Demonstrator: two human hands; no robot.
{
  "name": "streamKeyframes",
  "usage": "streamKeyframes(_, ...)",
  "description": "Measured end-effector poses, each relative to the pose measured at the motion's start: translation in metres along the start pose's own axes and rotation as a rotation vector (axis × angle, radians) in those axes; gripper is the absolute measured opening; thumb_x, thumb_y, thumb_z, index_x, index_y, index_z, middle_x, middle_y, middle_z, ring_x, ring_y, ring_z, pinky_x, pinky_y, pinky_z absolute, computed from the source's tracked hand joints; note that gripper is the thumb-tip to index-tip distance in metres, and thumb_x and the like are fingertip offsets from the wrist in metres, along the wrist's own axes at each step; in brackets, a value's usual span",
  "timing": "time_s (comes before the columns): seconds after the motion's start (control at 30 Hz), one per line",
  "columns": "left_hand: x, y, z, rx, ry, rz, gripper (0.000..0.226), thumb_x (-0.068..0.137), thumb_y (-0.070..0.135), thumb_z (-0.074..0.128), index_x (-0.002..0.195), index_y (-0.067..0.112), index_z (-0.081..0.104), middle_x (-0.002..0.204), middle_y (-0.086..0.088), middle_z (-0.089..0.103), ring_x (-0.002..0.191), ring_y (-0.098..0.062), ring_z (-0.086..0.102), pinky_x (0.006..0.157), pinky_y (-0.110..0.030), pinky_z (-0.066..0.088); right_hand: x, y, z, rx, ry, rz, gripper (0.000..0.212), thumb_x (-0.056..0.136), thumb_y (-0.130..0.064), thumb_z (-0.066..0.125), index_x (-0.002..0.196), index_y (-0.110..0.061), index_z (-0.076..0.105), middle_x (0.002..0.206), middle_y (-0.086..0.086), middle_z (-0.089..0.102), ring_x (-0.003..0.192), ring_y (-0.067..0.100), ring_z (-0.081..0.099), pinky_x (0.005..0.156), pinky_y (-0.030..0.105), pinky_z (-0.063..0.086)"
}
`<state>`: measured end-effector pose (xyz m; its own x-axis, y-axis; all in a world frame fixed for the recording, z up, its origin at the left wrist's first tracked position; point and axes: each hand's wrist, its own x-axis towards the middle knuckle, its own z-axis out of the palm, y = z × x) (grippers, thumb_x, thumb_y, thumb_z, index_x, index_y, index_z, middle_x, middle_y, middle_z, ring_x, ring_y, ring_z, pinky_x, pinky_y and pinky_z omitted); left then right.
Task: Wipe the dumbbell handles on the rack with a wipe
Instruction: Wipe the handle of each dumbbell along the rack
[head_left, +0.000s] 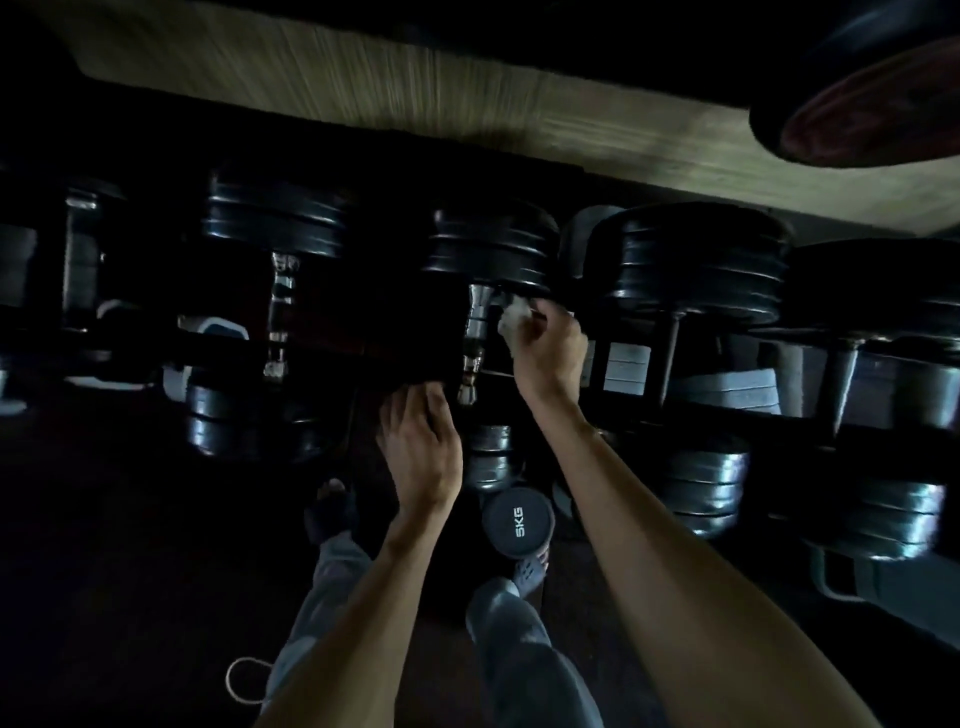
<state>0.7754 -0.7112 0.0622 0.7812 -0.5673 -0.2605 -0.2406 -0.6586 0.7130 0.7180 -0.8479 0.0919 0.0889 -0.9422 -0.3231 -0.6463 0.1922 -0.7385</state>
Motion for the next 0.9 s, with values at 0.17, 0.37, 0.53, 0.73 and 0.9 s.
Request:
streamKeyframes(0.17, 0.003, -0.003, 0.01, 0.024, 0.072, 0.001, 0.046, 0.098, 0.033, 0.026, 0.101, 0.019, 0.07, 0.1, 0.001, 0.07, 0.099, -0.019, 0.061, 0.091, -0.033, 0.042, 0.008, -0.002, 0.022, 0.0, -0.038, -0.049, 0.022, 0.101, -0.009, 0.051, 0.097, -0.007, 0.072, 0.093, 0.004, 0.072, 0.077, 0.003, 0.062, 0.055, -0.001, 0.036)
streamKeyframes(0.37, 0.004, -0.007, 0.012, 0.001, 0.061, -0.006, 0.044, 0.098, 0.032, 0.027, 0.096, 0.021, 0.069, 0.1, 0.005, 0.068, 0.101, -0.018, 0.06, 0.092, -0.038, 0.045, -0.005, 0.028, 0.015, -0.195, -0.371, -0.024, 0.028, 0.099, -0.013, 0.056, 0.075, -0.006, 0.07, 0.07, 0.007, 0.07, 0.063, 0.024, 0.066, 0.05, 0.025, 0.046)
streamKeyframes(0.53, 0.002, -0.005, 0.01, 0.011, 0.072, -0.004, 0.045, 0.098, 0.034, 0.027, 0.094, 0.019, 0.07, 0.097, 0.0, 0.067, 0.096, -0.021, 0.058, 0.085, -0.037, 0.045, -0.002, 0.018, 0.022, -0.105, -0.234, -0.008, 0.032, 0.1, -0.02, 0.056, 0.075, -0.006, 0.069, 0.07, 0.011, 0.07, 0.059, 0.016, 0.06, 0.051, 0.028, 0.042)
streamKeyframes(0.73, 0.001, -0.006, 0.009, 0.042, 0.046, -0.021, 0.049, 0.096, 0.037, 0.024, 0.097, 0.019, 0.07, 0.103, -0.002, 0.066, 0.104, -0.024, 0.057, 0.089, -0.037, 0.042, 0.0, 0.008, 0.033, 0.034, -0.096, 0.093, 0.033, 0.103, -0.024, 0.054, 0.073, -0.014, 0.064, 0.066, -0.002, 0.062, 0.052, 0.003, 0.05, 0.044, 0.013, 0.036)
streamKeyframes(0.9, 0.002, -0.007, 0.01, 0.068, 0.051, -0.01, 0.048, 0.094, 0.035, 0.026, 0.096, 0.018, 0.07, 0.102, -0.002, 0.066, 0.103, -0.024, 0.057, 0.089, -0.026, 0.033, -0.02, 0.031, 0.016, -0.156, -0.345, 0.075, 0.024, 0.1, -0.022, 0.059, 0.092, -0.008, 0.077, 0.079, 0.002, 0.071, 0.064, 0.008, 0.06, 0.046, 0.008, 0.037)
